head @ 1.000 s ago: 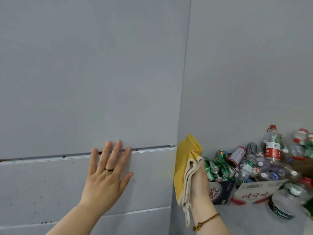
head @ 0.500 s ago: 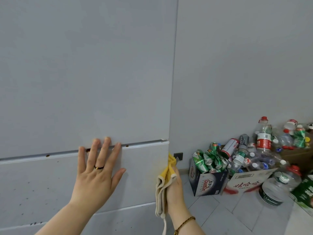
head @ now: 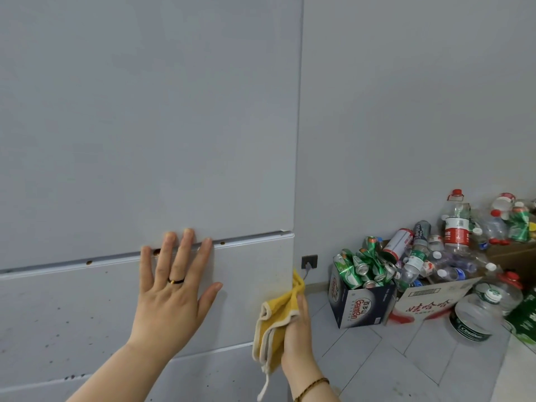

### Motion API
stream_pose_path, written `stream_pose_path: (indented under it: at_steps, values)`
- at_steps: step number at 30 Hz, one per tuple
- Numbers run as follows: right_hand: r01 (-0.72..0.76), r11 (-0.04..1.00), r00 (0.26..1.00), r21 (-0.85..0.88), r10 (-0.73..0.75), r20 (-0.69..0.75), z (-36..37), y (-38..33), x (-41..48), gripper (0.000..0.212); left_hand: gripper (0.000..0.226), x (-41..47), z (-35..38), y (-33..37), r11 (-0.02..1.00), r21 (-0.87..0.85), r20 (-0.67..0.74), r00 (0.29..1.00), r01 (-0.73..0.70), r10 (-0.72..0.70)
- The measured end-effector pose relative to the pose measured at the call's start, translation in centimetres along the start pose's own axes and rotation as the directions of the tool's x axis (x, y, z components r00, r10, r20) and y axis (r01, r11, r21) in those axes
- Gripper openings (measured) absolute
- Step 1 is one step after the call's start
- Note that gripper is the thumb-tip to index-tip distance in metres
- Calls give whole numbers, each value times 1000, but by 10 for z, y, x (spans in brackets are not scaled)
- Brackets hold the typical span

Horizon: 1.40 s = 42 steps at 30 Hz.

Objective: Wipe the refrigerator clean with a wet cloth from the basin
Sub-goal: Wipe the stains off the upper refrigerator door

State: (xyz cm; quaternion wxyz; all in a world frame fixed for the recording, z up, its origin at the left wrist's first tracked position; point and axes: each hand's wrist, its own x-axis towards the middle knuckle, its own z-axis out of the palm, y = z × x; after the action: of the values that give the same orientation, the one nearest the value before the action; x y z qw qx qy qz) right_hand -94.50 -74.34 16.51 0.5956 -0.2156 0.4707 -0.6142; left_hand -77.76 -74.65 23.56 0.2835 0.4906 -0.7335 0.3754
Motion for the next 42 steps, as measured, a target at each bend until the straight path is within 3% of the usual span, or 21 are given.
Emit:
stream_pose_path:
  at_steps: [3, 5, 8, 10, 11, 12, 15, 16, 17, 19, 22, 24, 26, 28, 30, 32, 34, 36, 40, 42]
  values:
    - [-3, 997, 1000, 75, 5, -27, 8, -13, -3, 37, 60, 0, -2, 0, 1000, -6, 22, 1000, 6, -6]
    - [230, 972, 972, 45, -227, -62, 31, -35, -13, 35, 59, -2, -3, 0, 999, -29, 20, 1000, 16, -15]
    - [638, 748, 752, -181, -656, -59, 66, -52, -19, 42, 57, 0, -6, -2, 996, -85, 25, 1000, 9, -7]
    - [755, 552, 577, -354, -816, -40, 71, -45, -13, 47, 55, -1, -9, -5, 991, -134, 26, 1000, -6, 9]
    - [766, 491, 532, -416, -847, -20, 65, -35, -6, 50, 54, -3, -11, -7, 988, -153, 27, 999, -13, 17]
    - [741, 491, 542, -458, -840, -24, 58, -23, -1, 50, 53, -5, -12, -9, 986, -166, 29, 999, -18, 23]
    - [492, 754, 797, -435, -591, -123, 30, 19, 7, 69, 49, -17, -15, -17, 983, -181, 71, 997, -9, 22]
    - [394, 817, 861, -420, -489, -143, 18, 33, 10, 78, 51, -21, -14, -19, 985, -174, 91, 996, -9, 25]
    - [320, 859, 899, -400, -409, -158, 7, 44, 13, 71, 52, -25, -14, -20, 986, -166, 112, 993, -8, 27]
    - [226, 911, 929, -344, -308, -207, -4, 53, 14, 33, 53, -29, -12, -21, 988, -152, 143, 989, 1, 21]
    - [231, 922, 912, -311, -317, -262, 4, 44, 5, 32, 54, -29, -10, -20, 988, -151, 155, 988, 10, 14]
    - [384, 865, 854, -324, -466, -230, 19, 30, -4, 38, 52, -29, -11, -20, 984, -179, 146, 989, 12, 15]
    - [646, 666, 681, -373, -723, -112, 36, 12, -10, 53, 48, -30, -13, -22, 979, -203, 131, 991, 11, 16]
    - [818, 284, 401, -499, -905, 143, 54, -2, -6, 53, 48, -35, -16, -28, 974, -223, 125, 992, 41, -13]
    - [789, -141, 145, -598, -904, 403, 68, 2, 3, 51, 52, -41, -22, -38, 970, -223, 134, 989, 95, -66]
    - [671, -423, 14, -609, -814, 581, 75, 26, 11, 54, 54, -48, -28, -50, 966, -214, 150, 982, 145, -114]
    - [572, -592, -46, -568, -715, 698, 76, 59, 18, 55, 55, -55, -34, -62, 960, -202, 171, 972, 194, -161]
    - [528, -681, -54, -507, -623, 781, 74, 79, 19, 49, 56, -60, -39, -74, 952, -189, 194, 959, 242, -205]
    - [463, -795, -77, -392, -476, 876, 65, 55, 17, 35, 63, -66, -44, -90, 916, -158, 266, 909, 369, -320]
    - [443, -771, -117, -457, -555, 824, 50, 28, 21, 42, 66, -69, -45, -93, 898, -151, 286, 888, 412, -360]
